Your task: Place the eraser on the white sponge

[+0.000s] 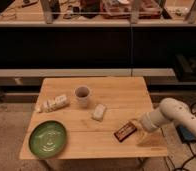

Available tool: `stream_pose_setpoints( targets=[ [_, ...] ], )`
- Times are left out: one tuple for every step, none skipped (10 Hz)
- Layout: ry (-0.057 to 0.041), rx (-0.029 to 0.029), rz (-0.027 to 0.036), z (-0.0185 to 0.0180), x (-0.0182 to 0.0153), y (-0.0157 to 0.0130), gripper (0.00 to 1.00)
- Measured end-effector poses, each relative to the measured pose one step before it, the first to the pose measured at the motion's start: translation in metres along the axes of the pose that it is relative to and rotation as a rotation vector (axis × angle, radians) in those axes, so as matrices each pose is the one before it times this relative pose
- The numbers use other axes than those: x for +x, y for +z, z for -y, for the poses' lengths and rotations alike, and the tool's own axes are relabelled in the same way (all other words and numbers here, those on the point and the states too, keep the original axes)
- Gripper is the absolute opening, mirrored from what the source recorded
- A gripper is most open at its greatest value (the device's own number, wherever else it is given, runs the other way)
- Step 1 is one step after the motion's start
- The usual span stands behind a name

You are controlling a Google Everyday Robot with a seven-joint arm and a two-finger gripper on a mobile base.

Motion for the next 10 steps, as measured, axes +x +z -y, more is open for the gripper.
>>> stream_pose_setpoints(
  targets=[
    [-0.01338, -0.0055, 0.00076, 0.00417, -0.00773, -0.00999, 0.8],
    [-0.01176, -0.00947, 0.00073, 0.00425, -0.00678, -0.00583, 0.8],
    [-0.0121, -0.0137, 0.00314, 0.00505, -0.00518, -0.00002, 0.8],
    [-0.00589, -0.01197, 0.00338, 0.00453, -0.00209, 0.00308, 0.8],
    [-0.00432, -0.01704, 0.00253, 0.00595, 0.00188, 0.00827, 0.8],
    [-0.00143, -0.0114, 0.00401, 0.01001, 0.00561, 0.01198, 0.8],
    [-0.00122, -0.00913, 0.00386, 0.00711, 0.00394, 0.00862, 0.8],
    [0.00157, -0.0094, 0.00364, 0.00326, 0.00449, 0.0078, 0.8],
    [0.00015, -0.00489, 0.00504, 0.00377, 0.00191, 0.00602, 0.8],
    [0.00176, -0.00715, 0.00382, 0.00082, 0.00158, 0.00432, 0.8]
  ],
)
